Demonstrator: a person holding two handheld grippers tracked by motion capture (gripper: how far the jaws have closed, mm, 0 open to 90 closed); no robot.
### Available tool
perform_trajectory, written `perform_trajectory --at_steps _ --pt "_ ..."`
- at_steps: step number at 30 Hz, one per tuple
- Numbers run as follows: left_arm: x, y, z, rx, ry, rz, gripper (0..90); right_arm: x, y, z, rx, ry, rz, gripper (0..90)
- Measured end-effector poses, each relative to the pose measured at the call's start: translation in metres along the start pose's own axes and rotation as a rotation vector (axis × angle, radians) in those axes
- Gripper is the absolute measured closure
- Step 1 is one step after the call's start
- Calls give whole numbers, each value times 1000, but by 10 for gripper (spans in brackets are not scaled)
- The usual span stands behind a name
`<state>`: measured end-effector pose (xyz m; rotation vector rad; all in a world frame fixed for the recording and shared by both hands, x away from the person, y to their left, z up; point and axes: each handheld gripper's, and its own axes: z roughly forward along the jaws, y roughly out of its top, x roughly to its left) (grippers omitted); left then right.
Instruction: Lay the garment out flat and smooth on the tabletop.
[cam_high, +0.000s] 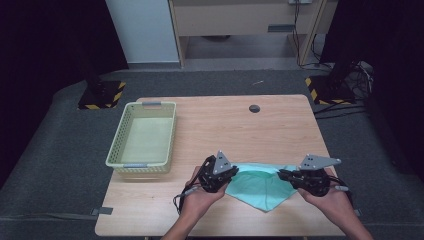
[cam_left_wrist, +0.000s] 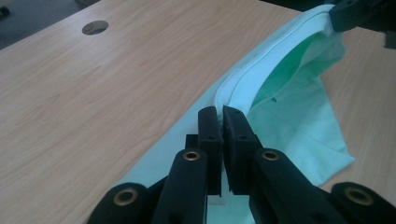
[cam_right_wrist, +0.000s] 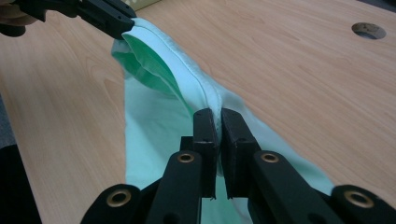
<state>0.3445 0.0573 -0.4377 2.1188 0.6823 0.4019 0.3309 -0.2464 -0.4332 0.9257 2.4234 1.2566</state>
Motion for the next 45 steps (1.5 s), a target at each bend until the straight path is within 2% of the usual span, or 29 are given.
perform_trajectory --at_steps 8,12,19,27,30,36,45 --pt "13 17 16 29 13 24 867 -22 15 14 17 -22 3 856" --pt "24 22 25 29 15 8 867 -35 21 22 14 -42 9 857" --pt "43 29 37 29 38 3 867 -49 28 33 -4 -48 31 857" --pt "62 37 53 38 56 -17 866 -65 39 47 11 -55 45 857" --pt "70 40 61 42 64 -37 866 -72 42 56 10 -31 76 857" --pt "82 42 73 63 76 -70 866 -83 45 72 43 -48 94 856" --pt "95 42 90 95 91 -96 866 -99 50 85 67 -78 127 856"
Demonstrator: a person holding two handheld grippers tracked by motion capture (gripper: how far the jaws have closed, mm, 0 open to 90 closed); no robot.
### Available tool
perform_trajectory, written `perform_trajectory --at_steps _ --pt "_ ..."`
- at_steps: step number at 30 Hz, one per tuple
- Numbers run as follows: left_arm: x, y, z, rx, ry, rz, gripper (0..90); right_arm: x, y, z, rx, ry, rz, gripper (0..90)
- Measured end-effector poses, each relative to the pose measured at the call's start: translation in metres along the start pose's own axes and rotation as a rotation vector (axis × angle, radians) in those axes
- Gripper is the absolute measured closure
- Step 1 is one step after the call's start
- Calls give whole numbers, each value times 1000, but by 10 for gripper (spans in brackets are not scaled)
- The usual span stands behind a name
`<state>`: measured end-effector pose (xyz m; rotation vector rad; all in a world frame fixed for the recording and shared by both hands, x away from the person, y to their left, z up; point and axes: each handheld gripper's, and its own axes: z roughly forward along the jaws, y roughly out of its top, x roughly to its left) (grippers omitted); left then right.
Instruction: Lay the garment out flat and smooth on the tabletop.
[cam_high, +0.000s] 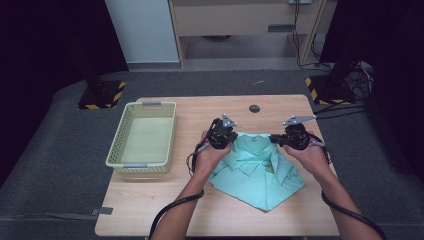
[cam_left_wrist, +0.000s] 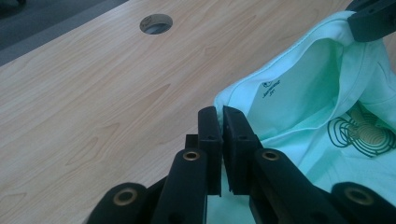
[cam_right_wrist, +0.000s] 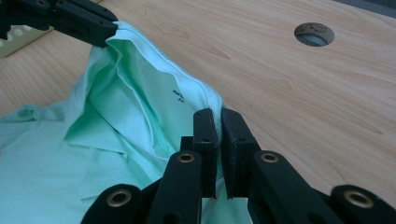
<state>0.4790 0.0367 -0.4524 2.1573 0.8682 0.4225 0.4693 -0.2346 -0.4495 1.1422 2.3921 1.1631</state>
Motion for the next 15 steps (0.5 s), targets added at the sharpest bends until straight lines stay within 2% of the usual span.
perform_trajectory --at_steps 15 --pt "13 9 25 34 8 -32 865 -22 8 27 58 -46 41 854"
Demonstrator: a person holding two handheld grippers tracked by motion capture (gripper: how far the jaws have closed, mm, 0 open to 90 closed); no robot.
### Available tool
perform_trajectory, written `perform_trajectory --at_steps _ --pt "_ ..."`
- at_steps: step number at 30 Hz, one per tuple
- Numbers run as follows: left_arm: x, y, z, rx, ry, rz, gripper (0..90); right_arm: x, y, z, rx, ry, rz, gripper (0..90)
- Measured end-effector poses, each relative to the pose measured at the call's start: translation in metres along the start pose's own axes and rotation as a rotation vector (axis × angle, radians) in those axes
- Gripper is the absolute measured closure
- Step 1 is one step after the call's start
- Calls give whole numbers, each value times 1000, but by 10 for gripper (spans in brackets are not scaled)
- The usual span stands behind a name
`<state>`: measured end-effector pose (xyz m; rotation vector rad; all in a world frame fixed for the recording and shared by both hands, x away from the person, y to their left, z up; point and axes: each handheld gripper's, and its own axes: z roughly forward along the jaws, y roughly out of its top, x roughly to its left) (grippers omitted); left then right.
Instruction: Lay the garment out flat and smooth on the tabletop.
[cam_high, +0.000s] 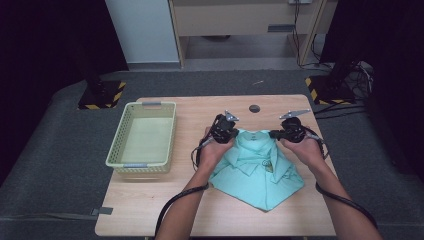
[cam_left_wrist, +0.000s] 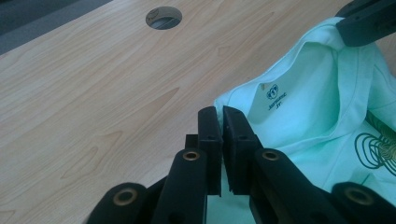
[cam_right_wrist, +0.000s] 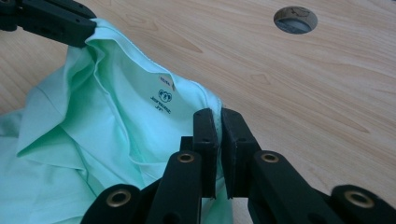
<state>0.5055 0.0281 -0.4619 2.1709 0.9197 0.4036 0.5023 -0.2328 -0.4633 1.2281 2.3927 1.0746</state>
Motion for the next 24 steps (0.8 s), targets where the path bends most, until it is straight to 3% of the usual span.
perform_trajectory --at_steps 3,6,9,12,17,24 --pt "3 1 5 2 6 -16 862 -3 1 6 9 -16 10 842" --pt "6 -3 10 -7 30 -68 740 -5 -1 15 13 -76 7 689" --pt "6 -8 7 -12 41 -66 662 -3 -5 17 -8 -73 28 601" --pt "3 -15 2 -10 41 -70 659 0 -11 13 -8 -64 26 559" --pt "-10 -31 -10 -26 31 -71 639 11 -25 2 -4 -46 24 540" --pt "-29 -66 -16 -12 13 -86 634 29 -58 -10 21 -40 2 538"
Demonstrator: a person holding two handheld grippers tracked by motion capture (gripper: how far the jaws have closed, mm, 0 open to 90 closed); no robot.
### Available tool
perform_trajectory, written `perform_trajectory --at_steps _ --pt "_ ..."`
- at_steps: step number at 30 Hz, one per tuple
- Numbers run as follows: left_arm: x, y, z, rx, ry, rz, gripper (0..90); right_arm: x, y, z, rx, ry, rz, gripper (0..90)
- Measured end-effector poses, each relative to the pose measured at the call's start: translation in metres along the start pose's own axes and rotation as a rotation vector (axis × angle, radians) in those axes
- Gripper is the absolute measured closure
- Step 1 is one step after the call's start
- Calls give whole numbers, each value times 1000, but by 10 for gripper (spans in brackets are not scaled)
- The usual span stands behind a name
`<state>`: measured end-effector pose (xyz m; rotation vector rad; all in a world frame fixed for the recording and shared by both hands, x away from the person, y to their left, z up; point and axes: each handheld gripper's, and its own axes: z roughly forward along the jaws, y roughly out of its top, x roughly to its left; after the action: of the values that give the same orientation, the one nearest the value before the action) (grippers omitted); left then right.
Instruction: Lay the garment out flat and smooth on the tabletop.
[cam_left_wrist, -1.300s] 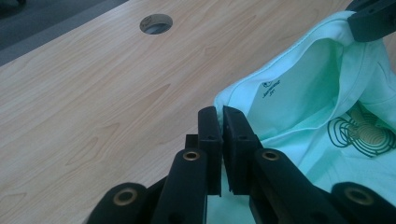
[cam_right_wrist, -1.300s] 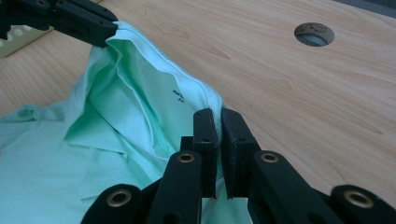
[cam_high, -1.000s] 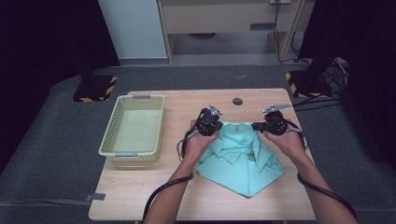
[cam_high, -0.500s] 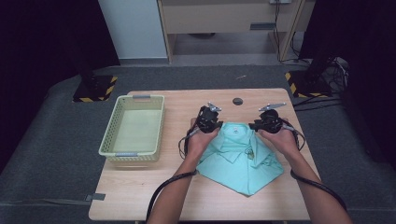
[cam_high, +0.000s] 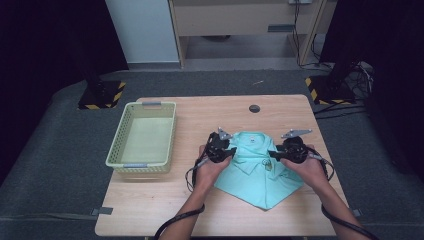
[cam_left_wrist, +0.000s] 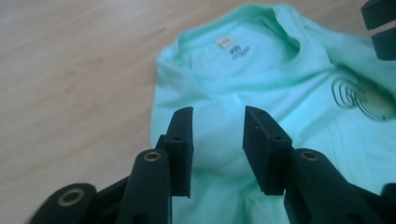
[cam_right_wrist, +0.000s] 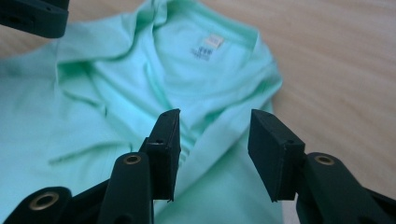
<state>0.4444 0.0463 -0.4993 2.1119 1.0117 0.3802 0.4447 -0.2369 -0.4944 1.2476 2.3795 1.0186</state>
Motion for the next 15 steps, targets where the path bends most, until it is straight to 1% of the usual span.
perform_trajectory --at_steps 2,5,7,8,10,11,15 --pt "-3 -9 2 13 -7 -6 634 1 -10 1 7 0 19 533" --pt "-3 -19 5 29 -13 -10 635 1 -21 5 28 0 25 527" --pt "-3 -24 6 36 -12 -9 636 2 -26 9 31 2 25 527" --pt "-2 -26 7 39 -13 -8 636 2 -28 10 30 0 22 525" --pt "-2 -29 7 28 -23 -22 638 4 -32 10 3 -6 15 522" --pt "-1 -30 6 28 -25 -23 637 5 -34 9 -4 -6 16 522" --pt "-4 -34 2 29 -30 -20 641 12 -40 6 -10 -4 -3 524"
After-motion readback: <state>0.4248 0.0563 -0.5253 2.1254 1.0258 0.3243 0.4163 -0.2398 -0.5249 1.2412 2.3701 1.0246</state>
